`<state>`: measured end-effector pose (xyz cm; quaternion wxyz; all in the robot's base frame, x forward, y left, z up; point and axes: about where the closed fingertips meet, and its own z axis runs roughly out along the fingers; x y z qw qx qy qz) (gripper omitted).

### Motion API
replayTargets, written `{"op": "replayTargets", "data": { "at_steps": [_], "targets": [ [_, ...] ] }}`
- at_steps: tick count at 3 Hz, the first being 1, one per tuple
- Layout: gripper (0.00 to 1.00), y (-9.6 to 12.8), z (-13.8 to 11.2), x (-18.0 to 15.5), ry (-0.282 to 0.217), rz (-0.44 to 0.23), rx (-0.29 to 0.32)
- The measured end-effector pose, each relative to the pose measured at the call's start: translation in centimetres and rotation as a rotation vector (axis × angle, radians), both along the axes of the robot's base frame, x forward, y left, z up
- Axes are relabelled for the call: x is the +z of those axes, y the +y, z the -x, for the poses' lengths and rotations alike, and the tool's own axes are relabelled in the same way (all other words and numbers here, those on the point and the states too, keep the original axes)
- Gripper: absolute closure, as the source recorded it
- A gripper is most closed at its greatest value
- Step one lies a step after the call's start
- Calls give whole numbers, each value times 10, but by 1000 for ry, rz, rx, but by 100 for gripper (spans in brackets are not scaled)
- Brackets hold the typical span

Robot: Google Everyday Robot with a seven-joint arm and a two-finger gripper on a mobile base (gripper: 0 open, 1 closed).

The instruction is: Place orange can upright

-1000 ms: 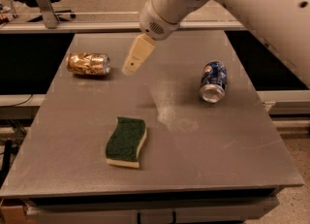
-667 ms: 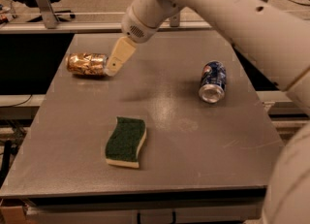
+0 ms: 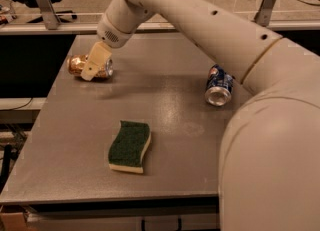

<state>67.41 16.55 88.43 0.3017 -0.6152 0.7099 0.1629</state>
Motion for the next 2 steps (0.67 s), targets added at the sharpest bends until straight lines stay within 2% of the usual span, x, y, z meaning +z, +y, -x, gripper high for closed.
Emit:
{"op": "replayTargets", "data": {
  "at_steps": [1,2],
  "targets": [
    [0,28,-4,-15,22,21,22],
    [0,42,-7,-28,37,79,23]
  ]
}}
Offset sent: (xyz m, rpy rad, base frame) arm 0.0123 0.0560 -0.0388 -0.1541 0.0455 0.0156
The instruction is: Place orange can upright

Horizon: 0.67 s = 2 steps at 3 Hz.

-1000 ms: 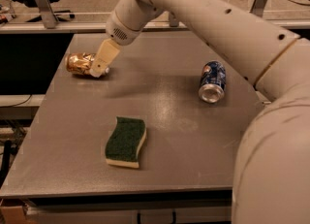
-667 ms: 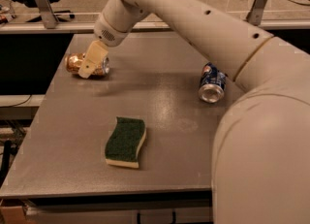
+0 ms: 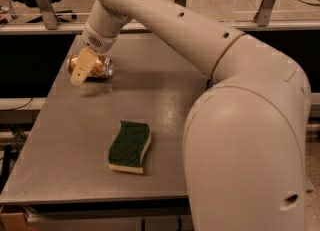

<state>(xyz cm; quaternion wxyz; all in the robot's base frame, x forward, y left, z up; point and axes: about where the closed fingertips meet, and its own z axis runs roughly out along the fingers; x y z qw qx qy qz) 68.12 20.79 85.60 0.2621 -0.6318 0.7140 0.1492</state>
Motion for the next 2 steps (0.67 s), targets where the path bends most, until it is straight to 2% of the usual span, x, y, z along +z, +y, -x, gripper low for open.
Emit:
{"op": "replayTargets", "data": {
  "at_steps": [1,2],
  "targets": [
    [0,11,-1,-8,-6,85,4],
    [18,19,-2,-13,-16,152,10]
  ]
}}
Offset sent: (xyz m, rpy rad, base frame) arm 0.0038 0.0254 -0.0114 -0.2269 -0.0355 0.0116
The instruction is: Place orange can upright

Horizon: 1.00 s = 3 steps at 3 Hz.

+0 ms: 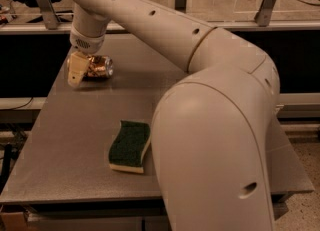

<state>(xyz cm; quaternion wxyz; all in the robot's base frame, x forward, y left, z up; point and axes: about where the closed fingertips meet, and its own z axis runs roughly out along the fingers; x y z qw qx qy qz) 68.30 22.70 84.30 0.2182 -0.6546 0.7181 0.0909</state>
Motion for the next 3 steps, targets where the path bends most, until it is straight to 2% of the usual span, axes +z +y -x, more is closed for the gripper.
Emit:
{"op": "replayTargets", "data": {
  "at_steps": [1,2,3],
  "targets": [
    [41,1,-1,-3,0,35,-4],
    [64,-3,-2,-2,-1,37,-17],
    [87,-19,1,9,4,-44,-46]
  ]
}}
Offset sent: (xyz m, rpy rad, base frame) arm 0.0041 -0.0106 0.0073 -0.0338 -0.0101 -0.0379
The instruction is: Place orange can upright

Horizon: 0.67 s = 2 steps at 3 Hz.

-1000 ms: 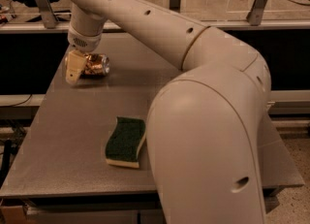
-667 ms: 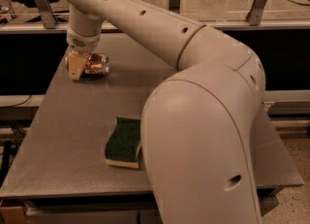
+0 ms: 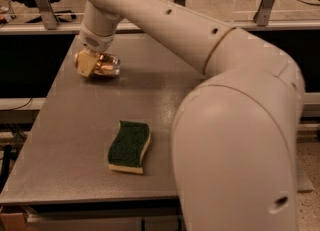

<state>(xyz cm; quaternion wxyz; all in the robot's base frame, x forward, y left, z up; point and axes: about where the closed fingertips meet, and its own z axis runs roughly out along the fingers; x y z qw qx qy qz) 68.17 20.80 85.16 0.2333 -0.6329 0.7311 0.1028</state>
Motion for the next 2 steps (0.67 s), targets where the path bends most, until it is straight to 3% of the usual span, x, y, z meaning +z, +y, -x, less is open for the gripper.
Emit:
{"op": "replayTargets", "data": {
  "at_steps": [1,2],
  "targets": [
    [100,-28,-4,14,-13,-169,-26],
    [100,-46,-12,38,-59,-404,-23]
  ]
}}
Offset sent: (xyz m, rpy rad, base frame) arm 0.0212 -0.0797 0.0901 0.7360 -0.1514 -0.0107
